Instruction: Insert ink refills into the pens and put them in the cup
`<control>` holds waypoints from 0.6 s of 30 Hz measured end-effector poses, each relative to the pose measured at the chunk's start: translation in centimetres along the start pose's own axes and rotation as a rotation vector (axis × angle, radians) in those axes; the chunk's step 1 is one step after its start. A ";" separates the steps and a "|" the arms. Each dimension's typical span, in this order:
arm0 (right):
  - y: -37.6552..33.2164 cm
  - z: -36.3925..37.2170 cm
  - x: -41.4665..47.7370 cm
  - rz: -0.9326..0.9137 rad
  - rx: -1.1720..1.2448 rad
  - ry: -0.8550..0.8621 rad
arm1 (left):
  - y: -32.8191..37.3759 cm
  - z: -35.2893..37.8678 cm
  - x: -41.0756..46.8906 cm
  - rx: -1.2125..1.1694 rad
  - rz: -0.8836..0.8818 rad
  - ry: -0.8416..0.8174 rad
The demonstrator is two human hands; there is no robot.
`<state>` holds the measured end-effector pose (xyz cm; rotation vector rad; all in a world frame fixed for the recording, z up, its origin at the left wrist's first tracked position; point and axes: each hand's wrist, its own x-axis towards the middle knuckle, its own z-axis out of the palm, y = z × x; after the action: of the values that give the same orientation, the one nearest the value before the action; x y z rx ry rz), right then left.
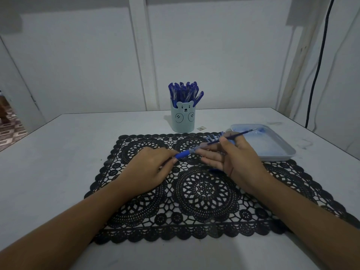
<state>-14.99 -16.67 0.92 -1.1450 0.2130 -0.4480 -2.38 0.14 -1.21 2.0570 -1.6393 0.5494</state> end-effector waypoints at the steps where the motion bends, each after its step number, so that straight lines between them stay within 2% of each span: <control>1: 0.0 0.0 -0.1 0.009 0.022 -0.006 | 0.0 0.0 0.0 -0.004 0.000 0.010; 18: -0.5 0.6 -0.8 0.017 0.176 -0.050 | 0.8 -0.2 0.1 -0.060 0.023 0.074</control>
<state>-15.61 -15.98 1.57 -0.9798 0.1372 -0.4144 -3.10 -0.03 -0.93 1.9538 -1.6187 0.5707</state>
